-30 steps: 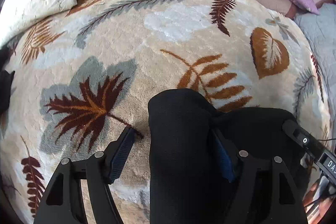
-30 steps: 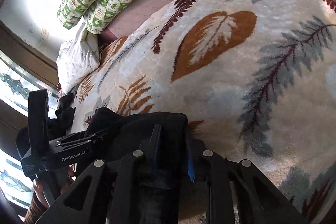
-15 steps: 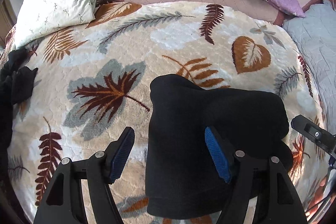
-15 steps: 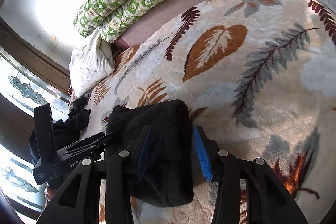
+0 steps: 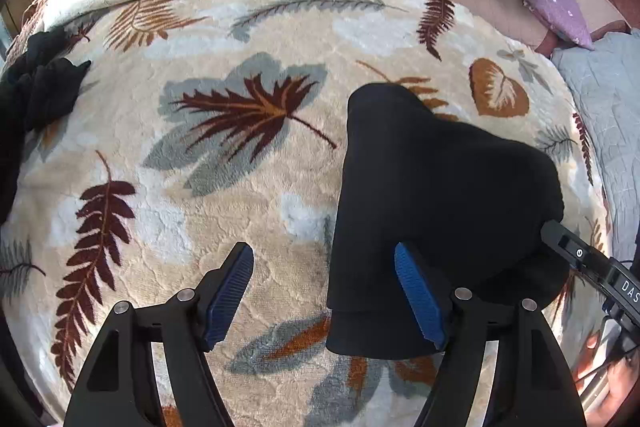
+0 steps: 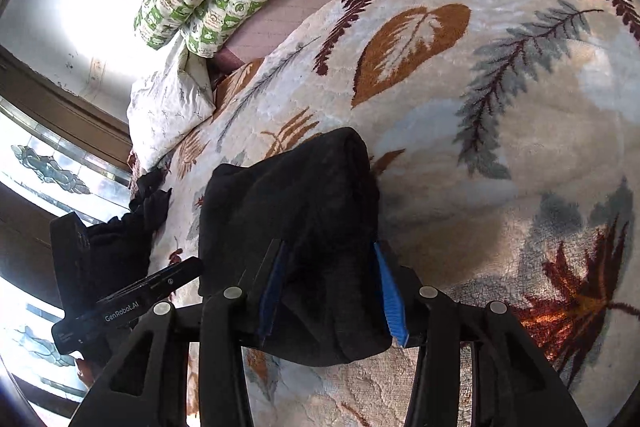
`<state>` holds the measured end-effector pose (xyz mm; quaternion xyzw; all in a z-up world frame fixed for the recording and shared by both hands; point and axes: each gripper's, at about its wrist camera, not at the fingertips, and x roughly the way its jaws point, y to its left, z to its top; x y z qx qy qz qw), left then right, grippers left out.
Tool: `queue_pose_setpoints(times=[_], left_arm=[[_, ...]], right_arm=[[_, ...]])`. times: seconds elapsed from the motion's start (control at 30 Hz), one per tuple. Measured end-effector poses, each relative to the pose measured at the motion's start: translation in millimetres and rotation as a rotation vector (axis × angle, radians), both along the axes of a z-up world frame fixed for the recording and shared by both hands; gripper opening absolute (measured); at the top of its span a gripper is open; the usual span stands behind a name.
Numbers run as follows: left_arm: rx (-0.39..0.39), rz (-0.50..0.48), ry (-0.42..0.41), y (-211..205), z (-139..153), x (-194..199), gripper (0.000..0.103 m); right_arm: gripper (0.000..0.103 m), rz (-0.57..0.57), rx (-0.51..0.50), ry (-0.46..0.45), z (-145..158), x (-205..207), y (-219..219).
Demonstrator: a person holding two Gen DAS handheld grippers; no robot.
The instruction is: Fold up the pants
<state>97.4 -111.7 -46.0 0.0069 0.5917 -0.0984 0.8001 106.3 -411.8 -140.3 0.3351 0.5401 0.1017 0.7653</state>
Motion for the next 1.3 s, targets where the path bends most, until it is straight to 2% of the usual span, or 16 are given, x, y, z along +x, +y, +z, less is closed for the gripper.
queue_pose_setpoints(times=[0.07,0.1,0.17,0.23,0.33,0.5,0.57,0.63,0.67,0.73,0.83,0.9,1.0,1.13,1.2,1.3], left_arm=[[0.005,0.007,0.024,-2.5,-12.9,1.2,0.074],[-0.003,0.011,0.026,-2.9,-16.7,2.6,0.075],[0.0,0.023,0.023,-1.9,-21.9,4.3,0.082],[-0.027,0.033,0.031,3.8,-21.9,7.7,0.083],[-0.09,0.063,0.035,21.3,-11.8,4.6,0.078],[-0.09,0.061,0.001,46.3,3.5,-23.8,0.079],[-0.083,0.052,-0.013,48.9,7.8,-33.0,0.079],[-0.104,0.056,-0.016,48.0,13.1,-35.4,0.079],[-0.12,0.057,-0.01,45.8,14.9,-33.3,0.079],[-0.134,0.046,0.008,38.3,16.4,-24.2,0.08],[-0.108,0.012,0.02,24.5,13.1,-2.2,0.083],[-0.1,-0.008,0.021,18.7,9.5,12.6,0.083],[-0.105,-0.059,0.045,9.2,-2.0,27.7,0.085],[-0.093,-0.129,0.067,-1.5,-23.8,35.9,0.091],[-0.112,-0.141,0.074,-0.3,-33.1,38.2,0.098],[-0.168,-0.14,0.078,3.5,-39.2,42.6,0.101]], right_arm=[[0.042,0.014,-0.079,0.002,-6.1,-0.1,4.2],[0.042,0.011,-0.086,0.024,-13.4,-1.1,3.8],[0.04,-0.013,-0.051,0.051,-29.8,-5.8,-0.8],[0.041,-0.034,-0.013,0.042,-32.9,-8.6,-6.0],[0.045,-0.044,0.011,0.03,-19.5,-11.1,-10.0],[0.049,-0.038,-0.013,-0.07,30.1,-34.8,-13.3],[0.061,-0.021,-0.058,-0.08,43.0,-46.6,-8.9],[0.068,-0.018,-0.086,-0.079,48.3,-55.9,-6.8],[0.068,-0.027,-0.088,-0.075,48.3,-58.4,-7.5],[0.068,-0.054,-0.06,-0.056,43.7,-58.4,-11.9],[0.068,-0.094,0.022,-0.001,27.2,-45.8,-20.8],[0.068,-0.104,0.038,0.025,16.2,-34.1,-22.2],[0.068,-0.117,0.028,0.035,0.8,-16.6,-23.2],[0.068,-0.119,0.125,0.059,-24.4,0.8,-23.7],[0.068,-0.097,0.14,0.077,-35.8,5.4,-20.8],[0.072,-0.057,0.171,0.056,-41.6,8.3,-18.9]])
